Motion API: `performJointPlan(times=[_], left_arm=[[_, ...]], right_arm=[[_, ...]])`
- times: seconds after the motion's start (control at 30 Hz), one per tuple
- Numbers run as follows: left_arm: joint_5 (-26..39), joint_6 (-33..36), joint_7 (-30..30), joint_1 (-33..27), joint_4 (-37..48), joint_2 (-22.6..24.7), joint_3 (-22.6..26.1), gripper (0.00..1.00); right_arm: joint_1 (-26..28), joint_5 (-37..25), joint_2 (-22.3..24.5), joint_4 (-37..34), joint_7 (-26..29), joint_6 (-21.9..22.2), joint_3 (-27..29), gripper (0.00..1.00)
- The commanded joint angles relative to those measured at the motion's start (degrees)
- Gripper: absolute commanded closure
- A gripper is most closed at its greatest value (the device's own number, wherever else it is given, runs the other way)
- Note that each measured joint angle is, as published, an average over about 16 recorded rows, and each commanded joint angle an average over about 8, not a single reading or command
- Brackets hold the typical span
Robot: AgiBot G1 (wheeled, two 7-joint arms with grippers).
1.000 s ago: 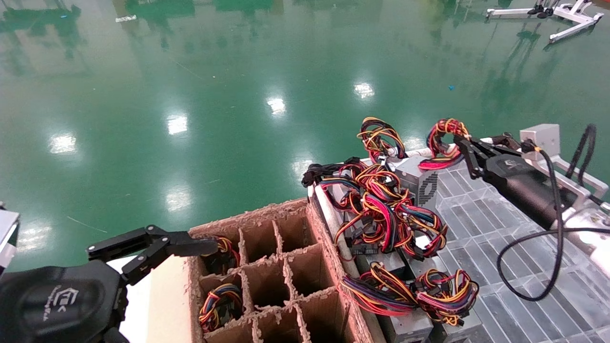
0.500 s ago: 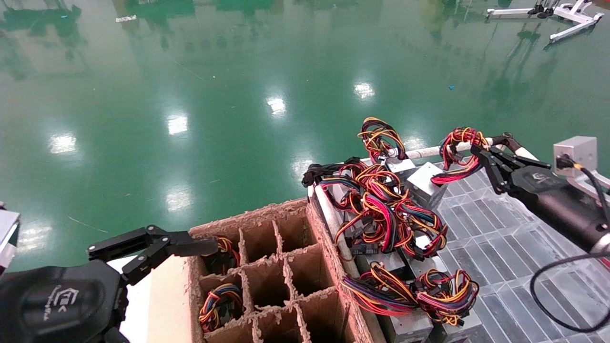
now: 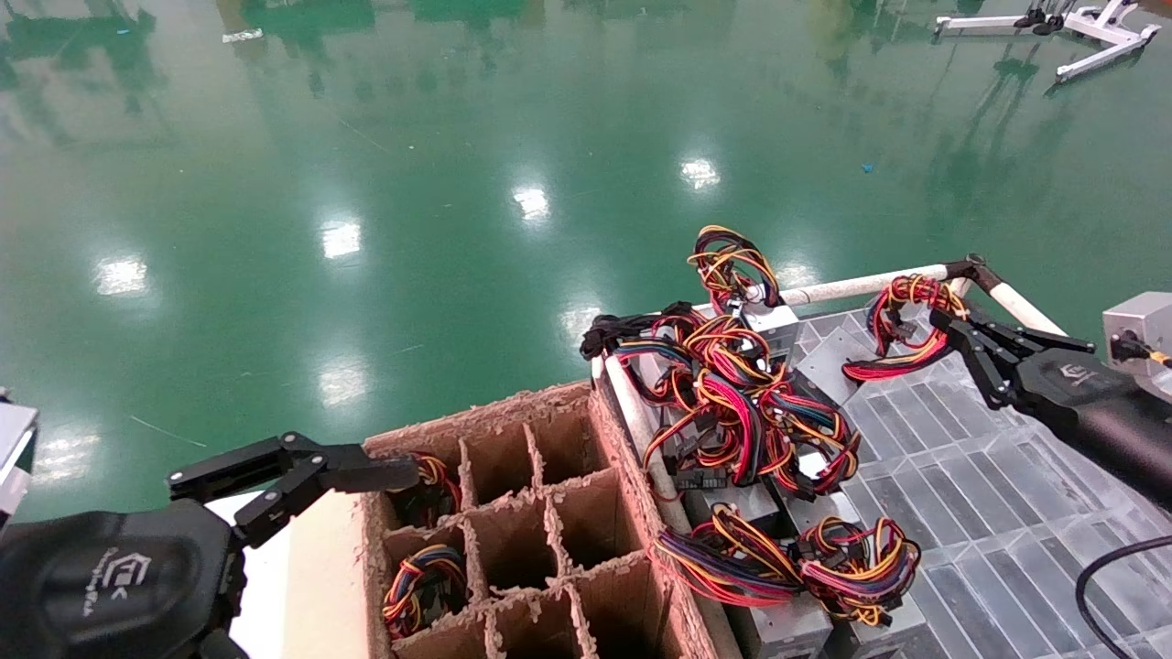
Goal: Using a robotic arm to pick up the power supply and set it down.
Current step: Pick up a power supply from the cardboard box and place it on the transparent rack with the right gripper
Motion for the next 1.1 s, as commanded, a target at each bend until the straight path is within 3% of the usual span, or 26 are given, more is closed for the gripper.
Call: performJointPlan(times=[0.03,0.6,0.97,1.03,1.1], left_arm=[[0.00,0.00,0.00,0.00,0.00,0.00,0.00,0.00],[-0.01,-0.01,0.01,0.00,0.00,0.00,0.01,0.00],[-0.01,-0.01,0.01,-0.01,0.00,-0.01,0.02,0.00],[-0.01,-0.01,0.01,-0.01,0.00,-0.01,0.02,0.00],[-0.02,-0.01,0.01,-0.01,0.00,-0.01,0.02,0.00]], right_arm=[[0.07,-0.42,0.64,0.11,0.09,-0.27,-0.29,1.00],[2.76,-3.24,3.22,0.70,0.29,0.07,-2.25,1.00],[5.39,-5.36,0.64,1.33,0.77,1.32,-3.74,1.00],[5.74,-5.83,-0.15,1.29,0.89,1.61,-4.07,0.91],[5.95,-6.22,-0.87,1.16,1.00,1.87,-4.35,0.67]])
